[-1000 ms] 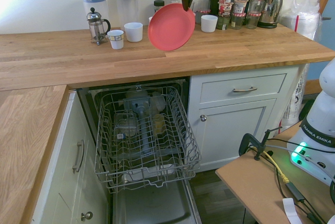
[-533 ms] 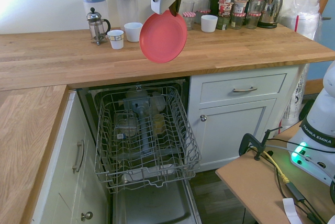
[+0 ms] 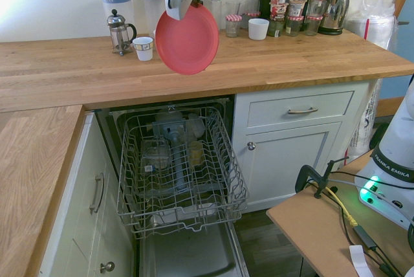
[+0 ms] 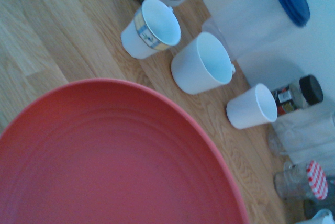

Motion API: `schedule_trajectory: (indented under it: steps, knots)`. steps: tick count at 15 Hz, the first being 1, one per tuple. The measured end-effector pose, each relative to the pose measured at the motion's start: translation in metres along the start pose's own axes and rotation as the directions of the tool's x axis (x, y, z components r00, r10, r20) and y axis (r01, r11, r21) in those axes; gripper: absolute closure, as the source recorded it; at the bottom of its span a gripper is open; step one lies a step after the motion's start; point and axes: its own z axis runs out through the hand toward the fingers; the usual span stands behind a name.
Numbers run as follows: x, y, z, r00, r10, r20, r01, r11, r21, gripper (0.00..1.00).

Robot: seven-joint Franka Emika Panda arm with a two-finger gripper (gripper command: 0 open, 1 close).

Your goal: Put the plate in the dishwasher

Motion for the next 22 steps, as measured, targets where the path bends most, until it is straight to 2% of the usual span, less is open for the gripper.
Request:
schedule_trajectory:
  steps: [5, 7, 11, 14, 19, 22]
  knots:
    - [-0.030, -0.076, -0.007, 0.981, -0.164, -0.102, 0.162, 0.986, -0.025, 1.00]
    - [-0.043, -0.091, -0.016, 0.971, -0.214, -0.111, 0.209, 0.976, -0.057, 1.00]
    - [-0.052, -0.111, -0.007, 0.950, -0.274, -0.152, 0.267, 0.961, -0.066, 1.00]
    - [-0.087, -0.145, -0.010, 0.919, -0.346, -0.190, 0.342, 0.938, -0.054, 1.00]
    - [-0.162, -0.196, -0.014, 0.845, -0.469, -0.257, 0.471, 0.880, -0.057, 1.00]
    - [-0.194, -0.212, -0.006, 0.822, -0.508, -0.259, 0.509, 0.858, -0.067, 1.00]
